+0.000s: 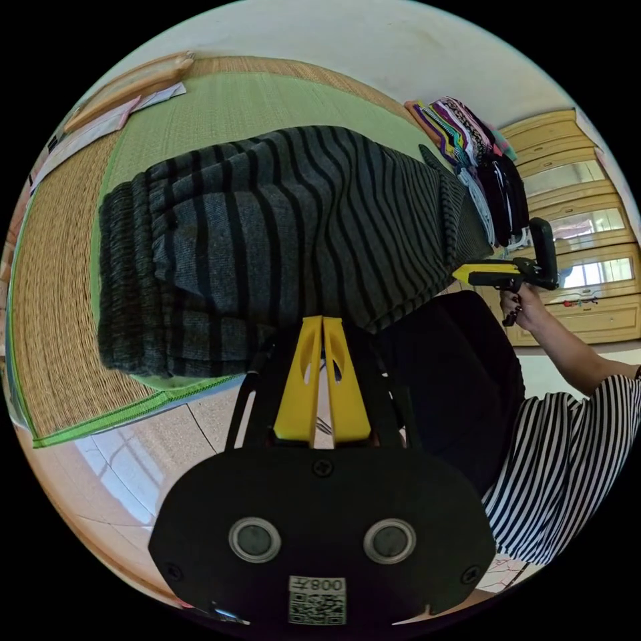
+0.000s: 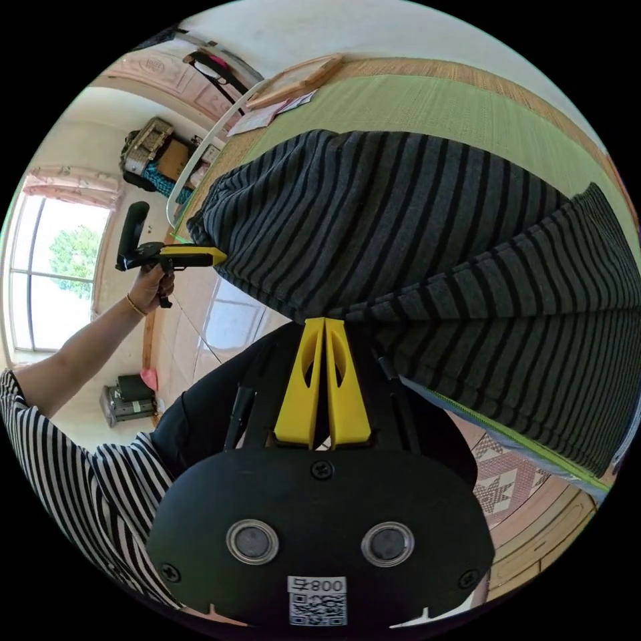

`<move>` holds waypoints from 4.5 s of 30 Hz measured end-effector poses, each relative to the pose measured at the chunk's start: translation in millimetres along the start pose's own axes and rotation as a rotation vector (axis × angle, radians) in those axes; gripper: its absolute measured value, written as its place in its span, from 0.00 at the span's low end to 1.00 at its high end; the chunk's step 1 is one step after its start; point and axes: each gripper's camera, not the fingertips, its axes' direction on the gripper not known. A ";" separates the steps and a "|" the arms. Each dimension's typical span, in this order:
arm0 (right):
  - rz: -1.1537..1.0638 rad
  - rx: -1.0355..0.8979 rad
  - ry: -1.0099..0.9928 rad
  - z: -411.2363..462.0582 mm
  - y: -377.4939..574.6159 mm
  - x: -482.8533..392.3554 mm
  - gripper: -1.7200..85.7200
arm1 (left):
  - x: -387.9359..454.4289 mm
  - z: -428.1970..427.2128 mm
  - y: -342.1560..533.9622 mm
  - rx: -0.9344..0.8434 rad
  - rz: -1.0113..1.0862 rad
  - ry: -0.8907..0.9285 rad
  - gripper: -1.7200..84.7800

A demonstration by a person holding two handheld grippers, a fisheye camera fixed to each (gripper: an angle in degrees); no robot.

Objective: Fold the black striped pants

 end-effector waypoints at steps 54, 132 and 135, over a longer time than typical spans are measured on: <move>0.312 0.062 0.374 -183.0 1.0 290.3 0.05 | 378.3 156.4 -289.2 -0.120 0.444 0.272 0.05; 0.318 0.541 0.409 -70.7 433.0 443.5 0.04 | 698.8 130.2 -469.6 -0.069 0.606 0.199 0.05; 0.443 0.681 0.318 -86.1 475.1 470.8 0.04 | 723.7 133.9 -501.0 -0.067 0.660 0.164 0.07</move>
